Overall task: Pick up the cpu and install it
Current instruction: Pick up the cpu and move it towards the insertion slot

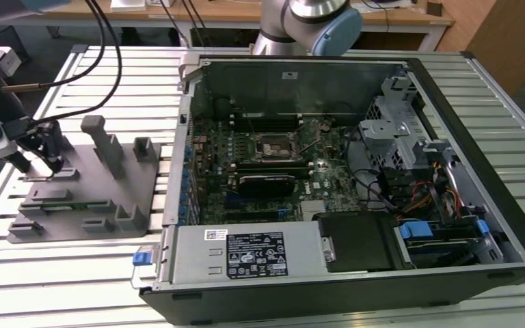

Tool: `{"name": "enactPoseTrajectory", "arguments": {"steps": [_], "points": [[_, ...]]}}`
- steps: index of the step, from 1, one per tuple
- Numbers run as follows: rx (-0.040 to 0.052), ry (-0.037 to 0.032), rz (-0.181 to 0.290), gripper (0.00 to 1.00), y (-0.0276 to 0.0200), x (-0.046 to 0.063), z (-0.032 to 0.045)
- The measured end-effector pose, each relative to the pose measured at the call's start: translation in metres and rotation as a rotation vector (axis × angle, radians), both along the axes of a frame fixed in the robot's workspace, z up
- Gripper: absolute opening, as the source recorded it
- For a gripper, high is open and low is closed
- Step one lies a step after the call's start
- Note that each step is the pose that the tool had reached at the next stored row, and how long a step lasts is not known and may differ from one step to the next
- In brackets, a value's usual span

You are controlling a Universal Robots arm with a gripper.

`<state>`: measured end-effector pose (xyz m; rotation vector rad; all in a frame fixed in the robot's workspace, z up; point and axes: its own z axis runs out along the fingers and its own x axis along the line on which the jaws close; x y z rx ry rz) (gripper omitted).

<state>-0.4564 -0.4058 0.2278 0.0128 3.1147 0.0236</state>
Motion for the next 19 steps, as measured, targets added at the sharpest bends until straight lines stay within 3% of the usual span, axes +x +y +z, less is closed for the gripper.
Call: {"name": "enactPoseTrajectory", "arguments": {"steps": [19], "points": [[0.0,-0.0002,0.0,0.53,0.0,-0.0005,0.0066]]}}
